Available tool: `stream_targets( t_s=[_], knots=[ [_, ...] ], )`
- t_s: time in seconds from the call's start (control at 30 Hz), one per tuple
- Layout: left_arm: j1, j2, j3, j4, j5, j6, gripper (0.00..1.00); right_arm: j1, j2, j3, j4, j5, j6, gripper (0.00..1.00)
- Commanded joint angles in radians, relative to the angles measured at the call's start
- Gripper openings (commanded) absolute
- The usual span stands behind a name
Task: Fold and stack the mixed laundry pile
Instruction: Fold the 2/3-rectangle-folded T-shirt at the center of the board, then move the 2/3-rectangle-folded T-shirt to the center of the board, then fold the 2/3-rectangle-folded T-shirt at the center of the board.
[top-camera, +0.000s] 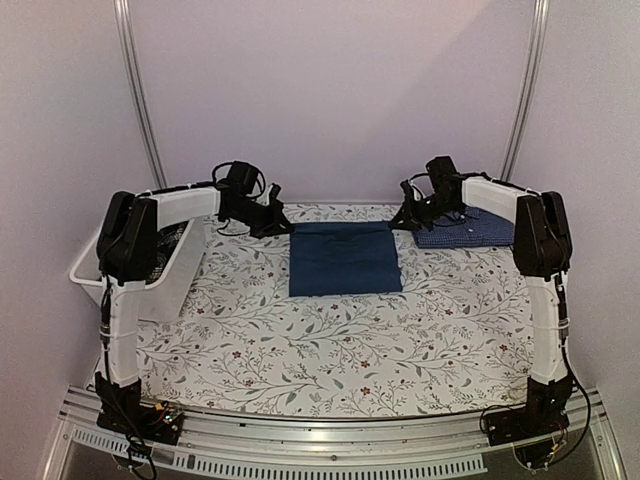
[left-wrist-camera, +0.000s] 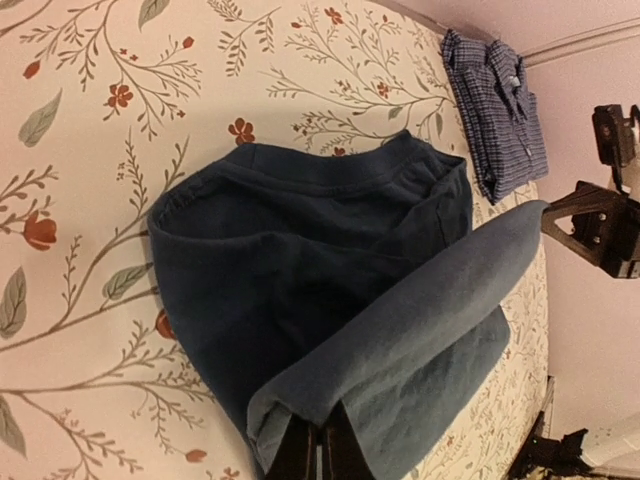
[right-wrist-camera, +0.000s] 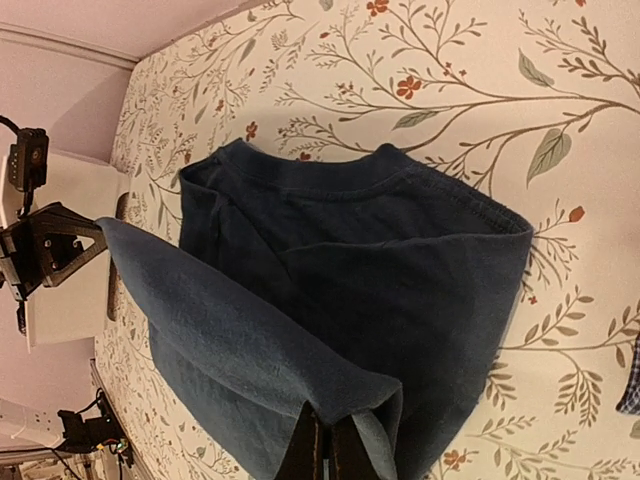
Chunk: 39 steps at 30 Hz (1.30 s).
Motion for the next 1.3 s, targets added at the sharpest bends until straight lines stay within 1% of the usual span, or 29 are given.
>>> stream_targets(
  t_s=[0.0,0.1,0.17,0.27,0.33,0.4,0.47,0.53,0.57,0.63,0.7,0.73,0.8,0.93,1.13,1.27],
  knots=[
    [0.022,0.161,0.126,0.053,0.027,-0.023,0.00,-0.019,0.149,0.075,0.045,0.042,-0.004,0.00],
    [0.016,0.250,0.215,0.072,0.033,-0.034,0.00,-0.020,0.202,0.064,0.078,0.062,0.005,0.00],
    [0.008,0.290,0.245,0.070,0.038,-0.031,0.00,-0.020,0.216,0.048,0.093,0.061,0.008,0.00],
    [-0.011,0.291,0.209,0.064,0.047,-0.011,0.00,-0.019,0.217,0.004,0.112,0.039,0.012,0.00],
    [-0.032,0.250,0.131,0.053,0.026,0.022,0.00,-0.015,0.214,-0.032,0.111,0.013,0.009,0.00],
    [-0.044,0.179,0.002,0.072,0.024,0.039,0.00,-0.002,0.189,-0.102,0.121,-0.001,0.003,0.00],
    [-0.050,0.084,-0.161,0.115,0.020,0.044,0.00,0.021,0.137,-0.214,0.152,-0.010,-0.001,0.00],
    [-0.053,-0.018,-0.305,0.137,0.004,0.053,0.00,0.043,0.037,-0.356,0.189,-0.026,0.007,0.00],
    [-0.052,-0.083,-0.361,0.143,-0.003,0.058,0.00,0.054,-0.001,-0.428,0.220,-0.037,0.022,0.00],
    [-0.054,-0.166,-0.467,0.145,-0.007,0.066,0.00,0.064,-0.114,-0.581,0.253,-0.046,0.048,0.00],
    [-0.056,-0.229,-0.517,0.143,0.002,0.072,0.00,0.065,-0.229,-0.666,0.267,-0.050,0.074,0.00],
    [-0.056,-0.254,-0.533,0.142,0.010,0.072,0.00,0.065,-0.262,-0.688,0.262,-0.044,0.080,0.00],
    [-0.061,-0.286,-0.546,0.135,0.015,0.071,0.00,0.065,-0.330,-0.699,0.232,-0.034,0.076,0.00],
    [-0.059,-0.282,-0.512,0.128,0.010,0.070,0.00,0.059,-0.356,-0.641,0.190,-0.011,0.055,0.00],
    [-0.054,-0.152,-0.363,0.117,-0.006,0.071,0.00,0.034,-0.248,-0.518,0.153,0.010,0.033,0.00],
    [-0.044,-0.051,-0.306,0.114,-0.008,0.069,0.00,0.034,-0.131,-0.441,0.143,0.005,0.020,0.00]
  ],
)
